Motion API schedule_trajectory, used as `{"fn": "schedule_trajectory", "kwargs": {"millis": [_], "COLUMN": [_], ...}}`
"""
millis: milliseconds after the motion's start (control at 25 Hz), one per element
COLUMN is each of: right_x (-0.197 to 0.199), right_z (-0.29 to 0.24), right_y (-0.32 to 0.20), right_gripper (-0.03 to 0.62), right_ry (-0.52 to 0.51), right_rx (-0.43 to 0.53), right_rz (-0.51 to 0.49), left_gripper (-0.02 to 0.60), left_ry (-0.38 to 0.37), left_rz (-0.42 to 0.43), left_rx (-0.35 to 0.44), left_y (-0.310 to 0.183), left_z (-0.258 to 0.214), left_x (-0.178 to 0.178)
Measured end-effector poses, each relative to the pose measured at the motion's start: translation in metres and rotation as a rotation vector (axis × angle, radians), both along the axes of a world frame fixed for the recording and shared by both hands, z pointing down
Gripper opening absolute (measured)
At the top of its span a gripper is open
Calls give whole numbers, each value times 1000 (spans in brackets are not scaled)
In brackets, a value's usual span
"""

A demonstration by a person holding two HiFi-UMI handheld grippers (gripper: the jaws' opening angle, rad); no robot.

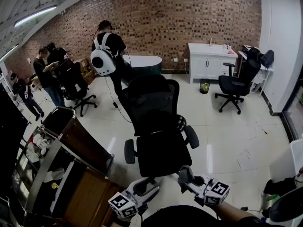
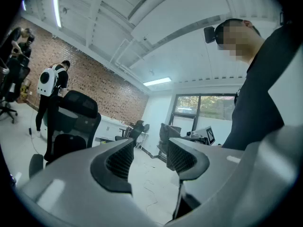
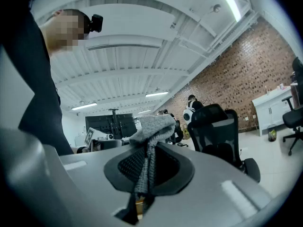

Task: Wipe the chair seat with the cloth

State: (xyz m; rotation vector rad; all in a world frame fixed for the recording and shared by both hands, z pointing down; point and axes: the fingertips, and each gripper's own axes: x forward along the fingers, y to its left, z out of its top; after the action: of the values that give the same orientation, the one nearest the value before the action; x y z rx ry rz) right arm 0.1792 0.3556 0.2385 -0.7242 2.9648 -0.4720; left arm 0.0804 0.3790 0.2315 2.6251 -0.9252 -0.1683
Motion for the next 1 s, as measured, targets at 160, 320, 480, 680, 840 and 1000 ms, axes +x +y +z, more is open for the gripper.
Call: {"fn": "schedule_trajectory", "kwargs": {"millis": [160, 320, 480, 680, 840, 1000], "right_x": [3, 10, 16, 21, 17, 0], "right_z": [3, 3, 7, 17, 22, 25], "right_y": [-5, -8, -9, -13, -27, -51], "right_gripper": [29, 30, 29, 30, 29, 30], "right_ry": [-8, -15, -9, -2, 4, 0], "right_rx": [4, 3, -2, -23, -29, -32], "right_rz": [-3, -12, -26, -39, -49, -53], "left_gripper": [249, 247, 245, 244, 244, 244], "left_ry": [-3, -5, -5, -5, -2, 6], "left_rz": [-14, -24, -45, -50, -57, -70], "left_rx": [-2, 7, -2, -19, -24, -36], "left_y": [-7, -11, -14, -15, -27, -53], "left_z": [4, 6, 5, 15, 22, 28], "left_x": [1, 6, 14, 24, 19, 1]}}
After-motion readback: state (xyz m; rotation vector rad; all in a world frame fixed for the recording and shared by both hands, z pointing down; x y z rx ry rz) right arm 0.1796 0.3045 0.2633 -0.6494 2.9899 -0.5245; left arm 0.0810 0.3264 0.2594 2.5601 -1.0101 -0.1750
